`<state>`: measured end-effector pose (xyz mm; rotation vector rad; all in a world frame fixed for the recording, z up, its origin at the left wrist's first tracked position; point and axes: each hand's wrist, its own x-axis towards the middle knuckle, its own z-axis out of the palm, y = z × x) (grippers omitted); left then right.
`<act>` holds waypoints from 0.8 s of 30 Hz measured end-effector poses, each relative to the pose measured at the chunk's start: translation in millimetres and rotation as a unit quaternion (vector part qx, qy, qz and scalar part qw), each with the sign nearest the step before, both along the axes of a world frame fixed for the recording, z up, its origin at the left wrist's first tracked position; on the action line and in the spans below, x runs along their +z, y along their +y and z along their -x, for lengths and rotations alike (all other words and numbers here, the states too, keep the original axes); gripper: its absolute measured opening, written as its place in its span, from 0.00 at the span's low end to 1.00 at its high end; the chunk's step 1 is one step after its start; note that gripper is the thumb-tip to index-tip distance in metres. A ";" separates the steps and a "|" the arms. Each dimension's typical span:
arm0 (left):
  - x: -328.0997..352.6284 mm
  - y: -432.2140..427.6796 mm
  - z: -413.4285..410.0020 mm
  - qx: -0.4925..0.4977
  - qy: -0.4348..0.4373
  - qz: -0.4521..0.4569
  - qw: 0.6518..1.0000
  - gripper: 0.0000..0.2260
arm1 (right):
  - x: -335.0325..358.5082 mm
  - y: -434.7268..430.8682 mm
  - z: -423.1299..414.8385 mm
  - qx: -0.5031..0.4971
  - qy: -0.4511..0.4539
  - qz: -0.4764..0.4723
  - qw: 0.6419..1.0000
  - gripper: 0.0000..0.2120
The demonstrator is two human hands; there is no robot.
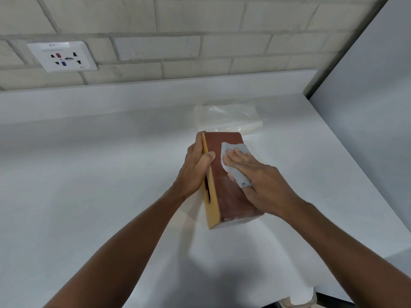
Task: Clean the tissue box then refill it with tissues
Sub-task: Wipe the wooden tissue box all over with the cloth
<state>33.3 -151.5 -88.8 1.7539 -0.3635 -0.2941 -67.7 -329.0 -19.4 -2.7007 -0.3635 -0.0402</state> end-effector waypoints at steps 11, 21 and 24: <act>10.5 3.7 8.6 -0.036 0.073 0.052 0.995 0.24 | 0.5 9.7 -9.8 -0.026 0.021 0.007 0.999 0.28; 13.2 4.8 15.4 -0.044 0.032 0.055 0.997 0.16 | 9.0 -4.3 32.1 0.119 0.019 0.025 0.992 0.32; 11.5 4.4 17.3 -0.029 0.009 0.044 0.999 0.18 | 8.5 -4.9 24.6 0.050 -0.003 0.007 0.999 0.31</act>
